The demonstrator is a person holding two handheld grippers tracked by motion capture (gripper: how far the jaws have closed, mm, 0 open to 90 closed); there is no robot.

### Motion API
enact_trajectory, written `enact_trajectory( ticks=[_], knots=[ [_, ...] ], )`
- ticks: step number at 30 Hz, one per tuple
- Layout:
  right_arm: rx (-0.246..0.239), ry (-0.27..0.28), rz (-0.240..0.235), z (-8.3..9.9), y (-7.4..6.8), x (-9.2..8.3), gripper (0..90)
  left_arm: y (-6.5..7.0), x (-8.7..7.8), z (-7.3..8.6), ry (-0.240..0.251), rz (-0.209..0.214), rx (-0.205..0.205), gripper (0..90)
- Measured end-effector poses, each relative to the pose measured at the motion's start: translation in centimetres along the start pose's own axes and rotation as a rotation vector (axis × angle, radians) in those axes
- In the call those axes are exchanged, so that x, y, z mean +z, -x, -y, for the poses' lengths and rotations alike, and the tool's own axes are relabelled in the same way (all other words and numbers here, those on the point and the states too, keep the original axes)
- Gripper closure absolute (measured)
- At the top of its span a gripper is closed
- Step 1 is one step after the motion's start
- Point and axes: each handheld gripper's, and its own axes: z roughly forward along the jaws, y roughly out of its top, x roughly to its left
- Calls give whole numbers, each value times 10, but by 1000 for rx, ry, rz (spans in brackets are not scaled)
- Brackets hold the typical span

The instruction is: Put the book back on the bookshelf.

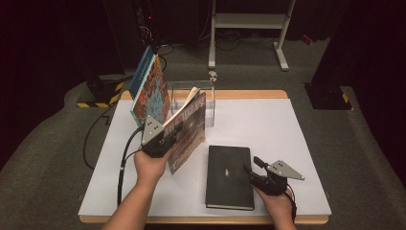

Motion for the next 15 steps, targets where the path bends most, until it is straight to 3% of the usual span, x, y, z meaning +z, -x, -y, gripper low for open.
enact_trajectory(
  ticks=[15],
  knots=[
    [-1, 0, -4, 1, 0, 1, 493, 1, 2, -2, 4, -17, -3, 840]
  ],
)
